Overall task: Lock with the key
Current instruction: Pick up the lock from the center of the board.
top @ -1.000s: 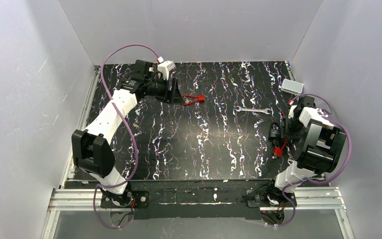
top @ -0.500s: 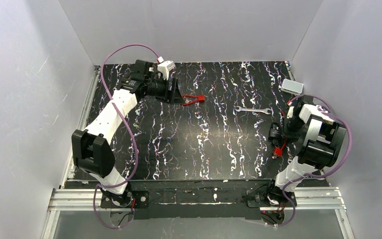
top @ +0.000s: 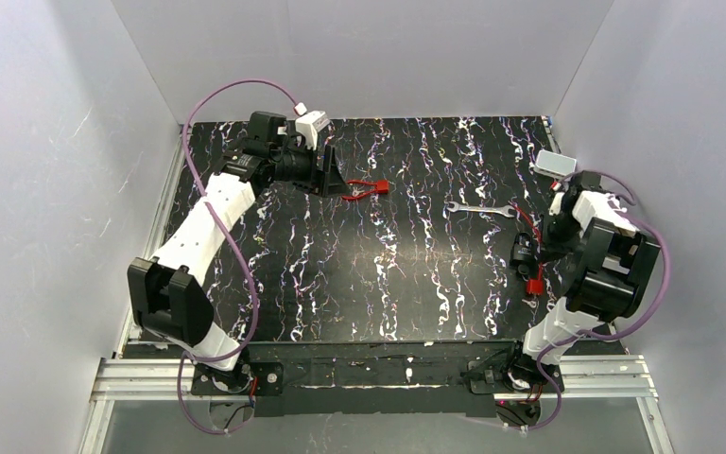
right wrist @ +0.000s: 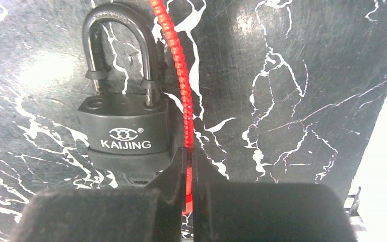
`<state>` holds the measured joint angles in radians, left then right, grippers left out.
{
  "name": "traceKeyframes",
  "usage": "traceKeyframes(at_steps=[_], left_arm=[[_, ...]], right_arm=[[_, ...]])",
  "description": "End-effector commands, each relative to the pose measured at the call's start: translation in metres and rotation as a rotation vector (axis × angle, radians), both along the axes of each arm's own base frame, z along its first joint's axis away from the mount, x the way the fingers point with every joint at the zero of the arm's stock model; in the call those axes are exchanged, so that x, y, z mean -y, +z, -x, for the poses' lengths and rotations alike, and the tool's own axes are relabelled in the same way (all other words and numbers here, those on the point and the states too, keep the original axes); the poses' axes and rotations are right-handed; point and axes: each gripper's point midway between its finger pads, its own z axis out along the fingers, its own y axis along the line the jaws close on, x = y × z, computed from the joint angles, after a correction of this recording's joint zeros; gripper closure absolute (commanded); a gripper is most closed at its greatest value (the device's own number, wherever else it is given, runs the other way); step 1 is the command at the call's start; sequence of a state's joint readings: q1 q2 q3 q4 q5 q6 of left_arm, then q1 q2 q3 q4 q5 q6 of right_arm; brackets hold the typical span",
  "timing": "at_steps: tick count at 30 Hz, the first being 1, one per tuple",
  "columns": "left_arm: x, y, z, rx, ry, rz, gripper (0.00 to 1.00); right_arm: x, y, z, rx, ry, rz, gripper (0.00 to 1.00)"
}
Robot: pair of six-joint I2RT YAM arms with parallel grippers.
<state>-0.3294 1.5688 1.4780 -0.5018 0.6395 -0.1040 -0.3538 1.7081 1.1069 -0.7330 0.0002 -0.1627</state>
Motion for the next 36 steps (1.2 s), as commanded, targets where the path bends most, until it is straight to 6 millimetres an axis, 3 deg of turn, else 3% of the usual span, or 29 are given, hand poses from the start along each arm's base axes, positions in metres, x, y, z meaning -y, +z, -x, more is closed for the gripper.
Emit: traceKeyframes(at_steps=[1, 4, 9, 16, 18, 20, 23, 25, 26, 28, 30, 36], left_arm=[[-0.003, 0.016, 0.011, 0.054, -0.018, 0.013, 0.35], [-0.004, 0.017, 0.013, 0.059, -0.018, 0.011, 0.3], [-0.001, 0.021, 0.02, 0.016, -0.048, 0.034, 0.02], [0.006, 0.033, 0.035, -0.013, -0.104, 0.089, 0.02], [0.006, 0.036, 0.043, -0.019, -0.128, 0.103, 0.02], [0.005, 0.043, 0.059, -0.015, -0.178, 0.116, 0.02], [-0.006, 0.055, 0.075, 0.057, -0.198, 0.075, 0.02], [-0.013, 0.06, 0.078, 0.094, -0.188, 0.037, 0.02], [-0.017, 0.065, 0.084, 0.129, -0.187, 0.026, 0.04], [-0.023, 0.07, 0.092, 0.182, -0.207, -0.001, 0.07], [-0.029, 0.072, 0.092, 0.207, -0.206, -0.039, 0.09], [-0.031, 0.065, 0.09, 0.181, -0.22, -0.081, 0.16]], right_arm=[[0.001, 0.036, -0.015, 0.092, -0.012, -0.001, 0.99], [0.002, 0.053, -0.023, 0.143, -0.001, 0.006, 0.99], [0.0, 0.09, -0.039, 0.257, 0.05, 0.008, 0.99], [-0.018, 0.145, -0.053, 0.456, 0.203, -0.026, 0.99], [-0.029, 0.171, -0.063, 0.545, 0.247, -0.058, 0.99], [-0.063, 0.203, -0.072, 0.653, 0.386, -0.115, 0.99], [-0.16, 0.247, -0.078, 0.807, 0.704, -0.074, 0.99], [-0.206, 0.253, -0.071, 0.838, 0.845, -0.112, 0.99], [-0.239, 0.249, -0.059, 0.833, 0.961, -0.141, 0.99], [-0.278, 0.234, -0.037, 0.809, 1.105, -0.177, 0.99], [-0.299, 0.228, -0.023, 0.809, 1.175, -0.193, 0.99], [-0.328, 0.223, 0.0, 0.828, 1.297, -0.147, 0.99]])
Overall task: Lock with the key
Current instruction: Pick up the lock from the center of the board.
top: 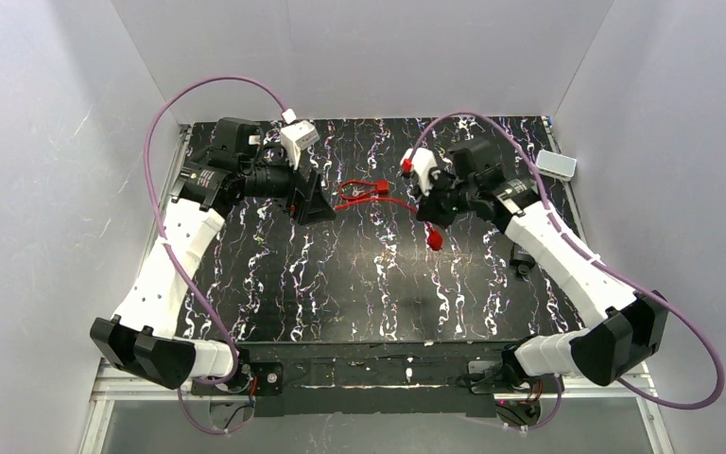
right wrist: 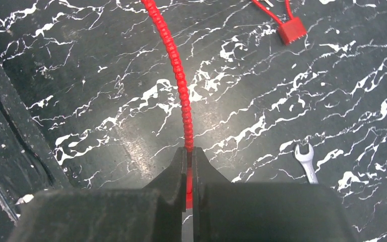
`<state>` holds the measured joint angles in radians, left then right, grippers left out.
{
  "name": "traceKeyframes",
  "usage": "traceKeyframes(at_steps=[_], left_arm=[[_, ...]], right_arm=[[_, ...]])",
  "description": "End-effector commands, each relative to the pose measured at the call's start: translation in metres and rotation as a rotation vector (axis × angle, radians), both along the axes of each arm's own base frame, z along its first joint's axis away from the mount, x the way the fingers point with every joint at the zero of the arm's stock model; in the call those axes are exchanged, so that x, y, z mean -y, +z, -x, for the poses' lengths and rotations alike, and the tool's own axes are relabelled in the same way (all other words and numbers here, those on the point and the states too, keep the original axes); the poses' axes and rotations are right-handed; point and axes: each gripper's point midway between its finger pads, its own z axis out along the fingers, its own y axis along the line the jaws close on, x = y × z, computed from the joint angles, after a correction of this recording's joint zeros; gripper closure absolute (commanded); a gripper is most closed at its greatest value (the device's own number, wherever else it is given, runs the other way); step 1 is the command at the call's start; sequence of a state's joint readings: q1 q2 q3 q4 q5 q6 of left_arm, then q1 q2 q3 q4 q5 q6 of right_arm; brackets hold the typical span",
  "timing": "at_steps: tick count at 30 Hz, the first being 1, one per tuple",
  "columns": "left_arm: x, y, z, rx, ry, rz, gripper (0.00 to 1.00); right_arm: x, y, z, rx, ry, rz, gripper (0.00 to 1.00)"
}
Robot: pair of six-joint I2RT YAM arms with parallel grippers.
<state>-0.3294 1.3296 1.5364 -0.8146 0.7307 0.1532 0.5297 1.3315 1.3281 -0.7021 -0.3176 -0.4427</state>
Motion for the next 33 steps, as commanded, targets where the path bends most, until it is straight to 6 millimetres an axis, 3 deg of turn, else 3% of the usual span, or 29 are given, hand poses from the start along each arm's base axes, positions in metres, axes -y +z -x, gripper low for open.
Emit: traceKeyframes(at_steps=[1, 7, 14, 21, 31, 33], left_arm=[[-0.006, -0.003, 0.002, 0.01, -0.016, -0.057, 0.17], [0.007, -0.017, 0.007, -0.047, -0.089, -0.056, 0.32], [0.029, -0.022, 0.025, -0.093, -0.206, -0.016, 0.33], [0.047, -0.042, 0.031, -0.151, -0.247, -0.053, 0.4], [0.075, -0.036, 0.033, -0.289, -0.296, 0.083, 0.56], [0.077, -0.037, 0.034, -0.308, -0.297, 0.088, 0.67]], right_arm=[[-0.013, 0.024, 0.004, 0.153, 0.045, 0.008, 0.99], [-0.032, 0.028, 0.023, 0.193, 0.113, 0.026, 0.99], [-0.045, 0.027, 0.035, 0.197, 0.158, 0.039, 0.99], [-0.062, 0.037, 0.049, 0.158, 0.211, -0.037, 0.99], [-0.074, 0.053, 0.065, 0.154, 0.263, -0.109, 0.99], [-0.076, 0.057, 0.066, 0.15, 0.266, -0.126, 0.99]])
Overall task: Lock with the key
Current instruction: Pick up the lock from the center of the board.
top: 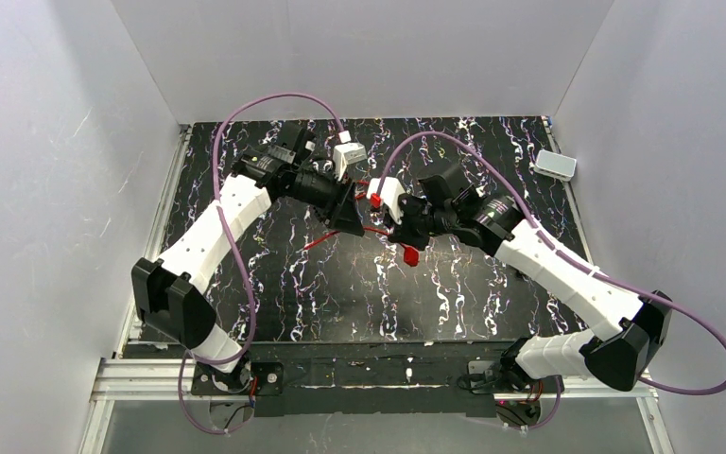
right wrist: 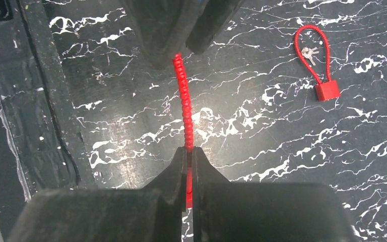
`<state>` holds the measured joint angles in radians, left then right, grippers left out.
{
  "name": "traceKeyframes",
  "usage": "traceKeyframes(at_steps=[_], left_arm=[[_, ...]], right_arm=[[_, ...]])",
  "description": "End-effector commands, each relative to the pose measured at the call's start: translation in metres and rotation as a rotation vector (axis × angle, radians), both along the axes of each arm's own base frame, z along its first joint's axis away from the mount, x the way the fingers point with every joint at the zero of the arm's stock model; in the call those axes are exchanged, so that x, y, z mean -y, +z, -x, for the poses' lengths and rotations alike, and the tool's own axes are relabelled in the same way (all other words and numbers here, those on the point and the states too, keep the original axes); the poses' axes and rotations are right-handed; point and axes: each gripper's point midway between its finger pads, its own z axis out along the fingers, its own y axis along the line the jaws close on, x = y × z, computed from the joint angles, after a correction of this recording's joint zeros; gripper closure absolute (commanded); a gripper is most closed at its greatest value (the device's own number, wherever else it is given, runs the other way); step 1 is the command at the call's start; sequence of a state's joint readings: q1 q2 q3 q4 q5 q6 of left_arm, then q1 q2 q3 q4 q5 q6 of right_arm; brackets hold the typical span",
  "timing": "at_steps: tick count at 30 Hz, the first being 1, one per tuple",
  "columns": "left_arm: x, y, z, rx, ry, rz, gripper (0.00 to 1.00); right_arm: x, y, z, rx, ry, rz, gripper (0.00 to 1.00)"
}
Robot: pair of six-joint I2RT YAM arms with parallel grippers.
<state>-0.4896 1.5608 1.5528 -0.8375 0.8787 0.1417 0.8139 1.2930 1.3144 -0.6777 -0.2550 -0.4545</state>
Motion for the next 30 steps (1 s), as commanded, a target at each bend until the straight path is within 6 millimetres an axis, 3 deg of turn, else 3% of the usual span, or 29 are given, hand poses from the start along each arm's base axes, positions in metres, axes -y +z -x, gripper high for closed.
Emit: traceKeyframes(at_steps=[1, 3, 5, 7, 11, 13, 15, 21, 30], left_arm=[[0.01, 0.016, 0.011, -0.05, -0.042, 0.081, 0.78], [0.008, 0.017, 0.014, -0.032, -0.051, 0.085, 0.98], [0.004, 0.021, 0.018, 0.02, -0.066, 0.09, 1.0], [-0.001, 0.025, 0.023, 0.069, -0.086, 0.099, 1.0], [-0.011, 0.035, 0.034, 0.153, -0.148, 0.117, 1.0], [-0.016, 0.039, 0.044, 0.199, -0.203, 0.129, 1.0], [-0.021, 0.043, 0.053, 0.25, -0.242, 0.143, 1.0], [-0.036, 0.062, 0.082, 0.483, -0.35, 0.206, 1.0], [-0.054, 0.081, 0.107, 0.699, -0.395, 0.225, 1.0]], right_arm=[[-0.015, 0.05, 0.003, 0.06, 0.029, -0.147, 0.99], [-0.015, 0.052, 0.005, 0.057, 0.028, -0.161, 0.99], [-0.014, 0.053, 0.008, 0.051, 0.027, -0.177, 0.96], [-0.012, 0.052, 0.01, 0.034, 0.016, -0.181, 0.77], [-0.009, 0.051, 0.021, -0.001, 0.044, -0.172, 0.31], [-0.007, 0.053, 0.031, -0.008, 0.084, -0.179, 0.14], [-0.005, 0.053, 0.039, -0.016, 0.12, -0.184, 0.03], [-0.002, 0.04, 0.065, -0.072, 0.246, -0.172, 0.02], [-0.012, 0.031, 0.109, -0.216, 0.495, -0.248, 0.02]])
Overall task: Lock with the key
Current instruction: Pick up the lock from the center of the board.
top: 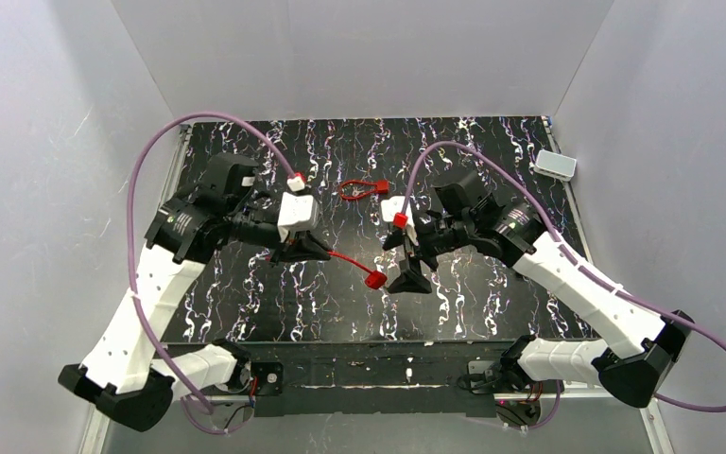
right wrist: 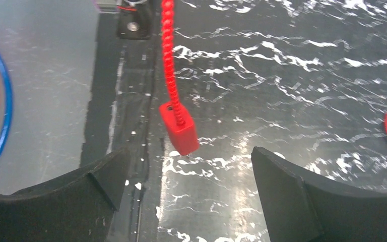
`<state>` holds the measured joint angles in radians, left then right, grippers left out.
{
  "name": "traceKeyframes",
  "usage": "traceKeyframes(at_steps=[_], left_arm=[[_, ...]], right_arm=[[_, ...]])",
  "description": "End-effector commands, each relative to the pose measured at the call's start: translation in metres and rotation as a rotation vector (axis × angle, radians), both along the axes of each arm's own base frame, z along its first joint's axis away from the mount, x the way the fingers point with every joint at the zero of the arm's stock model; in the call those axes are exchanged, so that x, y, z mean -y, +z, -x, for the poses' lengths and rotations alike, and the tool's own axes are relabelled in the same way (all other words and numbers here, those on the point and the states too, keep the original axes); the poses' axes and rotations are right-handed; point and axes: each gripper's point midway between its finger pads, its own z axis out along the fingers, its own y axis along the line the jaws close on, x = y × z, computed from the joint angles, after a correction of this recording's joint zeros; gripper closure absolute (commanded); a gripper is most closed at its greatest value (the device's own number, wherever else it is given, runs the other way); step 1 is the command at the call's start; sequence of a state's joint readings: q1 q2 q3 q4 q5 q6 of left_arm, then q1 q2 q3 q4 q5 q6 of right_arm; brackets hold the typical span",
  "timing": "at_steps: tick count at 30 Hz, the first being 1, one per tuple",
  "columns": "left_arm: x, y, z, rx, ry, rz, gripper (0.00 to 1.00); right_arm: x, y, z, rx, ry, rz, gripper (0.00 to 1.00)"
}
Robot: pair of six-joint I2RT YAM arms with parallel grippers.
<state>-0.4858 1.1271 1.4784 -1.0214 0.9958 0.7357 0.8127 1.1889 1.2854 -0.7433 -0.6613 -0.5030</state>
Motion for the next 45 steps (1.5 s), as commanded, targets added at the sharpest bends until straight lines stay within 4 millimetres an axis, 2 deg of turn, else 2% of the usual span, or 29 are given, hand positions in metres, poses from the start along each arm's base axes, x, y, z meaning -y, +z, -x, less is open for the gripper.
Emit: traceKeyframes(at_steps=[1, 5, 9, 18, 24, 27, 35, 38, 42, 45], left_arm=[[-0.005, 0.006, 0.016, 0.073, -0.059, 0.037, 1.0], [-0.007, 0.013, 0.022, 0.089, -0.058, 0.057, 1.0], [-0.007, 0.017, 0.023, 0.089, -0.037, 0.072, 1.0], [-0.006, 0.017, 0.015, 0.112, 0.039, 0.115, 1.0], [-0.005, 0.019, 0.011, 0.1, 0.053, 0.129, 1.0], [-0.003, 0.019, 0.009, 0.082, 0.058, 0.135, 1.0], [-0.005, 0.016, 0.003, 0.074, 0.088, 0.132, 1.0], [-0.007, 0.017, -0.001, 0.072, 0.107, 0.138, 1.0], [-0.009, 0.019, -0.002, 0.06, 0.112, 0.151, 1.0], [-0.009, 0.019, -0.003, 0.057, 0.115, 0.153, 1.0]], right_arm=[[-0.006, 0.0, 0.031, -0.078, 0.188, -0.072, 0.02], [-0.014, -0.007, 0.038, -0.133, 0.269, -0.098, 0.02], [-0.022, 0.0, 0.04, -0.163, 0.306, -0.134, 0.05], [-0.03, -0.009, 0.043, -0.265, 0.304, -0.157, 0.28], [-0.028, -0.015, 0.045, -0.291, 0.293, -0.151, 0.3], [-0.03, -0.013, 0.045, -0.302, 0.287, -0.156, 0.36], [-0.03, -0.014, 0.043, -0.306, 0.265, -0.155, 0.58], [-0.029, -0.016, 0.041, -0.308, 0.254, -0.152, 0.58], [-0.028, -0.018, 0.041, -0.318, 0.244, -0.147, 0.52], [-0.028, -0.016, 0.041, -0.325, 0.241, -0.15, 0.5]])
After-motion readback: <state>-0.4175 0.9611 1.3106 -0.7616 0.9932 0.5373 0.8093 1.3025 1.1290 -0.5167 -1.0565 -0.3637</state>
